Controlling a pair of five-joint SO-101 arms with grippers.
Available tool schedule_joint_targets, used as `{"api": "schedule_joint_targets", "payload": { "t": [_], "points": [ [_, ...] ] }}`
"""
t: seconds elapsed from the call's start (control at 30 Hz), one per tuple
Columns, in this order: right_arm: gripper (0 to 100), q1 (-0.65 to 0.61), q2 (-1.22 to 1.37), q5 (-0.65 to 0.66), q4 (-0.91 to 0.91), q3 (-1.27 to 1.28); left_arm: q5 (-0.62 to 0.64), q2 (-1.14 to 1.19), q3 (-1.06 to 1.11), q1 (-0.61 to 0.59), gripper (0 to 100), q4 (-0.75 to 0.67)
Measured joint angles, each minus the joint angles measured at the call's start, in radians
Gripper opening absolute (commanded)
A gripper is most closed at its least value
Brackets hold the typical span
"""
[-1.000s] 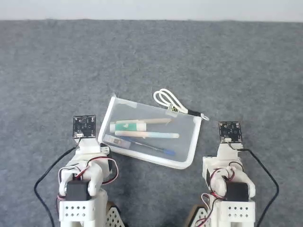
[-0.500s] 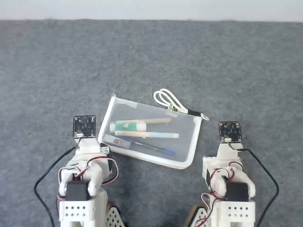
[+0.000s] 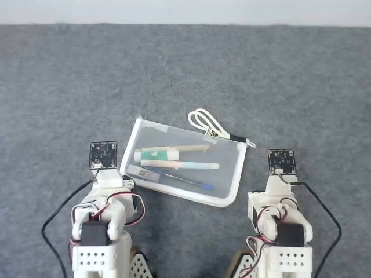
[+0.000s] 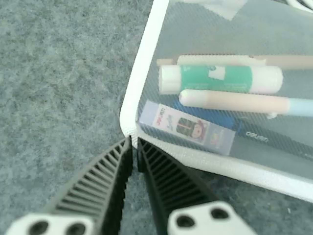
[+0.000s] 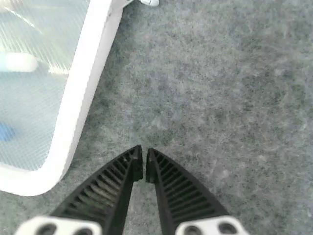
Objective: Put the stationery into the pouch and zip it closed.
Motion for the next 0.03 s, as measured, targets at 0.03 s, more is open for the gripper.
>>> {"api": "schedule_joint_targets", "payload": {
  "t": [0.03],
  "points": [
    [0.6, 0.000, 0.000, 0.000, 0.000, 0.000, 0.000, 0.000, 0.000, 0.000, 1, 0.000]
  ]
}}
